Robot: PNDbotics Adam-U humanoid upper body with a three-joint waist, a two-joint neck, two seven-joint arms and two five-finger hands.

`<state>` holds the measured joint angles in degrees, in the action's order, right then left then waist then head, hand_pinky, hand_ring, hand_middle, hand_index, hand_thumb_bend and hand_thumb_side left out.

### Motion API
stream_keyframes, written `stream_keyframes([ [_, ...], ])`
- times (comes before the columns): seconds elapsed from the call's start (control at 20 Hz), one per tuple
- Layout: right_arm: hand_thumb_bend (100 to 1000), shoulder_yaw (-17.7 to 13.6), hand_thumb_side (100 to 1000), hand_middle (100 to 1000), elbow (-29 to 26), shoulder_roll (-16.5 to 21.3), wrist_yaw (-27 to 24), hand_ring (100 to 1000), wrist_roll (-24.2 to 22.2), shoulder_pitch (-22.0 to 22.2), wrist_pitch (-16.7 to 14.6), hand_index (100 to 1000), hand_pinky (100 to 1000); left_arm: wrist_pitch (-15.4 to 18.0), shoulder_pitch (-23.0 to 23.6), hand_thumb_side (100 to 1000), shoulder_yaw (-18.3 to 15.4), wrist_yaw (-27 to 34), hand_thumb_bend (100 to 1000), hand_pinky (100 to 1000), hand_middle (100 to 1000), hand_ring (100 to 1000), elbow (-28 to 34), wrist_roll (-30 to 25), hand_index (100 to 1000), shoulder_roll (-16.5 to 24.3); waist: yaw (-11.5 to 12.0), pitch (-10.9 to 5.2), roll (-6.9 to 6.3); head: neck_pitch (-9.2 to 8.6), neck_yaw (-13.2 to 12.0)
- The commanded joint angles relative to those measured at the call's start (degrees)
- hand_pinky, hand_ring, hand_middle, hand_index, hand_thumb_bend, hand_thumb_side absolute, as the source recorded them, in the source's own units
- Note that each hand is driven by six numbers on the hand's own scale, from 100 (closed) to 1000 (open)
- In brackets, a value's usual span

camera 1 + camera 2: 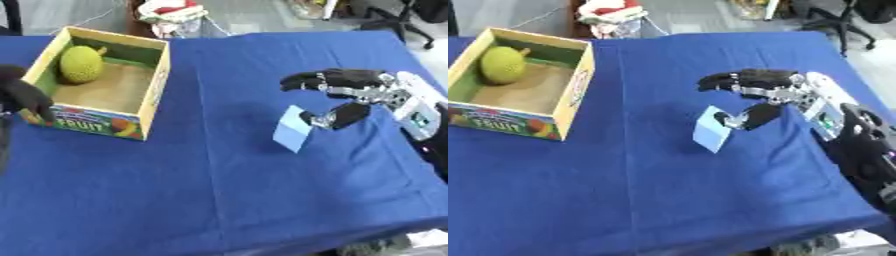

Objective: Pick up objects on the table and place them in the box.

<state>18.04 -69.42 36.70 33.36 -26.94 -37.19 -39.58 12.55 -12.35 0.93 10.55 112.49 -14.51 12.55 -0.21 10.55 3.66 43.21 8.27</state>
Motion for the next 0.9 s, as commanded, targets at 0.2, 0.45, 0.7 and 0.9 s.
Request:
stream_keyframes([
  [0.2,100,0.67,812,1000,-1.85,0.25,3.16,991,-11.96,-0.64,-12.39,1000,928,-0.02,-0.32,742,-0.3,-0.48,100,383,388,494,0.53,0.4,694,0.94,-0.13,-0.84,0.01,-0.36,0.28],
  [0.45,100,1.26,848,1000,-2.32,-0.17,6.19,997,-11.19,-0.25,-12.39,1000,925,-0.05,-0.26,742,-0.32,-0.6,100,382,387,493,0.5,0.54,693,0.96,-0.17,-0.86,0.07,-0.27,0.34],
  [0.7,100,2.06,884,1000,-3.02,-0.45,9.22,1000,-10.29,0.28,-12.39,1000,922,-0.06,-0.23,741,-0.3,-0.71,100,382,387,493,0.49,0.64,692,1.0,-0.33,-0.91,0.1,-0.17,0.37],
  [0.9,100,2.64,899,1000,-3.63,-0.75,11.32,1000,-9.69,0.62,-12.39,1000,906,-0.08,-0.19,741,-0.28,-0.77,100,381,387,493,0.48,0.69,692,1.03,-0.42,-0.95,0.08,-0.12,0.4],
])
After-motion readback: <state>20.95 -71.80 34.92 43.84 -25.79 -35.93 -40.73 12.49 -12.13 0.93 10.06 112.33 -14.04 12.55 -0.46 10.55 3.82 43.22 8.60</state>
